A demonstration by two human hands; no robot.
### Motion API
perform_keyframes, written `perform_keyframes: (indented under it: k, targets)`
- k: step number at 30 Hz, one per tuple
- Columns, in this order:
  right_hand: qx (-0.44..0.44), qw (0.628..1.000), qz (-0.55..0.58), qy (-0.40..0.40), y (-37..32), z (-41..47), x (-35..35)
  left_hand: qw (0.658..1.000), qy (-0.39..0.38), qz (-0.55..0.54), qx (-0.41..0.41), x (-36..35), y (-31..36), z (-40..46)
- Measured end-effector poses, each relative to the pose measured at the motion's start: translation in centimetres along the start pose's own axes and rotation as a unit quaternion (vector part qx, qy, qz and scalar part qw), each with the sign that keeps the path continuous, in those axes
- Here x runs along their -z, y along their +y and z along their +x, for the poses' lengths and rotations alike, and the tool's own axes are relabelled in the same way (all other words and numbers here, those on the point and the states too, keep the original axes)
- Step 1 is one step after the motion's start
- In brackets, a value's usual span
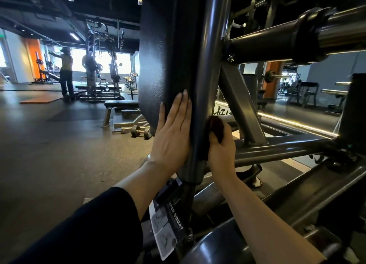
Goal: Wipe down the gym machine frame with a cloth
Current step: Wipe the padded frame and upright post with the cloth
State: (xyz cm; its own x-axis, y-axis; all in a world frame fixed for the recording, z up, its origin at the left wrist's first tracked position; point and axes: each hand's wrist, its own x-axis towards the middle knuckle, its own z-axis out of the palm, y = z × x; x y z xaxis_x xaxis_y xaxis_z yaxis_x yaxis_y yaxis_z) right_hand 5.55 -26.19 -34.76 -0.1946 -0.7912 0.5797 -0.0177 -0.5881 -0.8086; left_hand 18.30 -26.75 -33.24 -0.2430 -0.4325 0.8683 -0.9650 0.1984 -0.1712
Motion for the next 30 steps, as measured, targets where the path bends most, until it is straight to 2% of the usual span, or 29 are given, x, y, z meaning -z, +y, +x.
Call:
perform_keyframes:
  k: [2, 4, 6, 7, 8, 9, 11, 12, 13, 15, 18, 20, 22, 24, 28, 30]
  targets:
    - [0.054, 0.997, -0.048, 0.005, 0.3, -1.2, 0.0, 0.999, -0.003, -0.050, 0.006, -0.1, 0.2, -0.8]
    - [0.061, 0.993, -0.103, -0.016, 1.9, -3.6, 0.6, 0.991, -0.006, -0.129, 0.021, -0.4, 1.1, -3.4]
    - [0.053, 0.987, -0.152, -0.018, 3.8, -6.0, 1.2, 0.967, 0.011, -0.236, 0.096, -1.0, 2.6, -7.7]
    - [0.063, 0.985, -0.163, -0.008, 4.2, -7.1, 1.4, 0.943, 0.025, -0.295, 0.151, -1.1, 3.5, -9.8]
    - [0.079, 0.983, -0.165, -0.002, 4.1, -8.1, 1.5, 0.909, 0.033, -0.361, 0.205, -0.8, 4.5, -11.5]
    - [0.086, 0.985, -0.152, -0.010, 3.9, -9.0, 1.3, 0.859, 0.027, -0.439, 0.261, -0.4, 5.6, -12.7]
    - [0.056, 0.991, -0.094, -0.070, 3.5, -10.5, 0.4, 0.712, -0.004, -0.610, 0.348, 0.6, 7.2, -13.5]
    - [0.029, 0.991, -0.074, -0.108, 3.2, -10.8, 0.0, 0.647, -0.012, -0.657, 0.387, 0.8, 7.5, -13.3]
    - [0.005, 0.988, -0.073, -0.135, 3.1, -10.8, -0.4, 0.617, -0.006, -0.663, 0.423, 1.0, 7.4, -13.0]
    - [0.001, 0.985, -0.137, -0.102, 3.2, -9.9, -0.6, 0.636, 0.027, -0.600, 0.485, 1.2, 6.7, -11.8]
    - [0.086, 0.960, -0.267, 0.022, 2.5, -6.7, -0.7, 0.644, 0.066, -0.534, 0.544, 0.2, 4.2, -10.0]
    - [0.061, 0.968, -0.243, 0.028, 2.1, -4.4, -1.3, 0.649, 0.014, -0.553, 0.522, -1.0, 3.2, -8.8]
    - [0.043, 0.980, -0.195, -0.006, 2.3, -2.8, -2.4, 0.668, -0.030, -0.579, 0.466, -2.2, 3.6, -7.8]
    - [0.064, 0.975, -0.214, 0.004, 3.4, -2.4, -3.4, 0.683, -0.028, -0.573, 0.451, -3.3, 4.1, -8.2]
    - [0.115, 0.954, -0.272, 0.045, 5.8, -2.5, -3.7, 0.656, -0.060, -0.571, 0.491, -4.7, 3.8, -10.8]
    - [0.125, 0.954, -0.267, 0.051, 6.3, -2.3, -3.6, 0.676, -0.039, -0.583, 0.450, -4.4, 3.4, -10.3]
